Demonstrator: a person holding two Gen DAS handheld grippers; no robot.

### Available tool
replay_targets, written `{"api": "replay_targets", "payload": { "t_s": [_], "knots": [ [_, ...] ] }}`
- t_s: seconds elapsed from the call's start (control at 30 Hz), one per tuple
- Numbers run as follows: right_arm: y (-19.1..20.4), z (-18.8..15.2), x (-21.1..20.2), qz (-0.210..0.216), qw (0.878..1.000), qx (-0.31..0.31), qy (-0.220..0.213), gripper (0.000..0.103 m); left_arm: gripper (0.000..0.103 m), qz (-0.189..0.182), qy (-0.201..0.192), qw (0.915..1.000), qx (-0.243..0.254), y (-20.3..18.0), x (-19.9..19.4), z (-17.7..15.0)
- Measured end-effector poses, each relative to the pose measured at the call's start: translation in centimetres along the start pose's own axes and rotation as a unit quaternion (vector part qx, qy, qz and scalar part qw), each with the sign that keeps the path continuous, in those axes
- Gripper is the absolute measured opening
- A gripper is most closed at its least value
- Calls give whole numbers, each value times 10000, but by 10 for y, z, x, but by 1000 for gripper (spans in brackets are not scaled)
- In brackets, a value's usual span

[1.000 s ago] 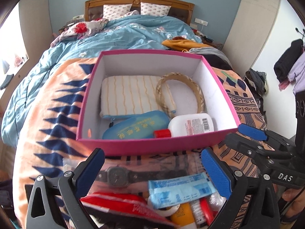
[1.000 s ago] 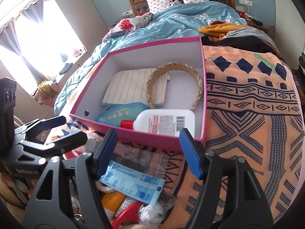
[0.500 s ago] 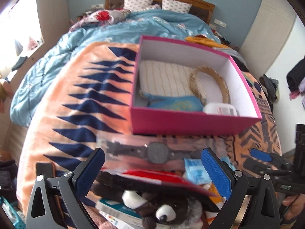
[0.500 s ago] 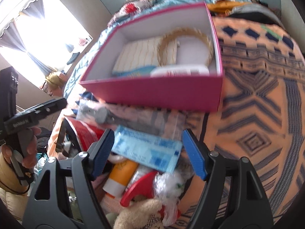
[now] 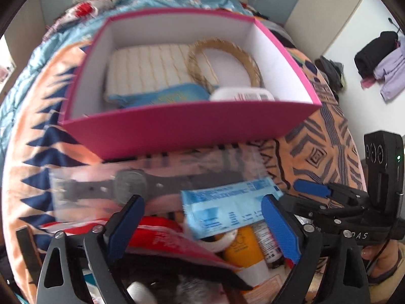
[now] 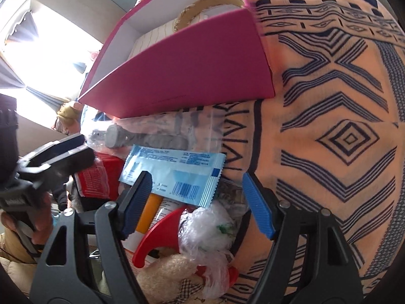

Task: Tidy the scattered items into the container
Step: 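Withdraw the right gripper from the box back over the pile, then reach the right gripper to the clear watch bag and close on its edge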

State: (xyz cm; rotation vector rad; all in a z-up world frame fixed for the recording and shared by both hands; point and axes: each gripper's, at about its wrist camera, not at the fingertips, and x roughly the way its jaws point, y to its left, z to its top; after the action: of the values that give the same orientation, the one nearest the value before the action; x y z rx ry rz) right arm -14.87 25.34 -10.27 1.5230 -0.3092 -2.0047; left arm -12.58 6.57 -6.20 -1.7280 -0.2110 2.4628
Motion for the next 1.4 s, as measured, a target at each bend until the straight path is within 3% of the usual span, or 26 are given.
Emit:
{"api": "replay_targets", "payload": {
  "t_s": [0.37,0.5,0.63,0.7,0.87,1.0,1.23,1.4],
  "knots": [
    [-9,4,15,361,9988,195,271,73,91,91,398,9987,301,-12,27,4],
    [-9,5,16,380,9987,184,302,68,91,-130,391,9988,278,-10,21,4],
    [-8,6,14,329,9990,147,282,65,79,-355,349,9987,77,0,8,5],
    [-7,7,9,220,9995,116,201,65,79,-449,173,9988,-106,10,-4,6],
    [-5,18,2,98,9999,24,4,65,79,-94,-420,9981,-442,46,-38,10],
    [-4,30,11,-76,10000,-14,-50,65,79,305,-613,9941,-837,86,-50,10],
    [2,41,34,-265,9994,-186,104,65,79,878,-501,9863,-1302,143,-36,1],
    [4,43,37,-187,9994,-261,86,65,80,697,-205,9860,-1499,166,-16,-5]
  ]
}}
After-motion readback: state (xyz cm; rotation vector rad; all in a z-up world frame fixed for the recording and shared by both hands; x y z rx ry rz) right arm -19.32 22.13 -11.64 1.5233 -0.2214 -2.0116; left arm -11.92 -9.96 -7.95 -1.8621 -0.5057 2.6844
